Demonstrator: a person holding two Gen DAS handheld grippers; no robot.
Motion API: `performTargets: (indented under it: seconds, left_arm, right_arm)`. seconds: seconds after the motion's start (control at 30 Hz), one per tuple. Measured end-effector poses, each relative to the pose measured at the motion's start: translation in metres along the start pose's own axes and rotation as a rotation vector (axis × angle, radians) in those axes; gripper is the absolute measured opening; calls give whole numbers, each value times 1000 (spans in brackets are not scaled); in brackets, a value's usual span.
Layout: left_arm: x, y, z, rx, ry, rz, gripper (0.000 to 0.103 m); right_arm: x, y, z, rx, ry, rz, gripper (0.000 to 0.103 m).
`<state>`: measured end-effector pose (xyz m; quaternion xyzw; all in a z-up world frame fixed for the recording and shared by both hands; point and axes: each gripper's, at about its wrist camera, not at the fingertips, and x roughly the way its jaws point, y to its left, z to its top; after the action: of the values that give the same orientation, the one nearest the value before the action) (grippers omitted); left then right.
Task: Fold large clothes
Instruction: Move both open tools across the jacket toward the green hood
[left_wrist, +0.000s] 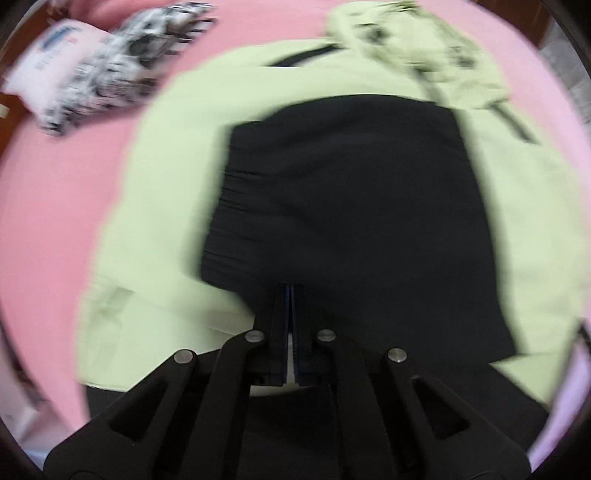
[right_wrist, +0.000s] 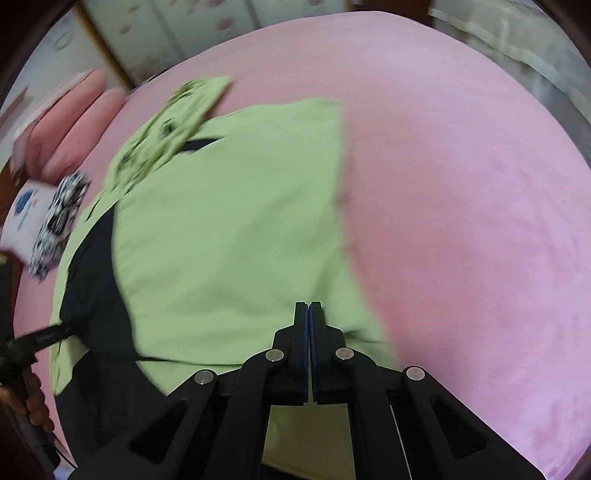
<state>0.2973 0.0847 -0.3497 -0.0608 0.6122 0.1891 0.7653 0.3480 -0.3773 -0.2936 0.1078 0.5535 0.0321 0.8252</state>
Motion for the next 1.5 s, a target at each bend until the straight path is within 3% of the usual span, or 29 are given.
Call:
performTargets:
  seconds: [0.1,0.2,0.3,0.43,0.57,0.63,0.77,0.93,1.13,1.23,1.27,1.33,1.4,1.5]
  left_arm:
    - [5,20,4,-79,26,-83,2]
    - [-1,14,5,-66,13,-53,2]
    - [-21,1,2,-40,-23,-17,2]
    - [-52,-21,1,-19,-79,-124,2]
    - [-63,-60,0,-3,-32,-307,2]
    - [-63,-77,-3,23,-14,-352,2]
    - [-60,-100,9,47,-25,-362,2]
    - [-37,-95,42,-78,-5,-388,2]
    - [-15,-91,77,-50,-48,-265,2]
    - [-3,-79,92,-90,-68,-206,2]
    - [-2,-76,95,-102,-79,-178,2]
    - [7,-65,105,-125,-120,-52,2]
    - [19,-56,112,-123,-110,21,2]
    - [28,-42,120,-124,-120,60,2]
  right_arm:
    - [2,-29,5,33,32,-137,1]
    - [-5,-37,10,81,35,-164,1]
    - [-19,-21,14,72,-9,-108,1]
    - [-26,26,13,-36,-30,17,1]
    - [-10,80,6,-176,5,100,1]
    - [4,101,3,-194,64,145,1]
    - [27,129,3,-198,114,195,1]
    - [57,147,17,-192,152,240,1]
    - [90,164,57,-239,126,279,1]
    - [101,159,82,-219,101,270,1]
    - [101,155,89,-210,91,263,1]
    - [106,148,106,-199,71,254,1]
    - [109,140,122,-196,49,217,1]
    - [108,114,142,-167,13,153,1]
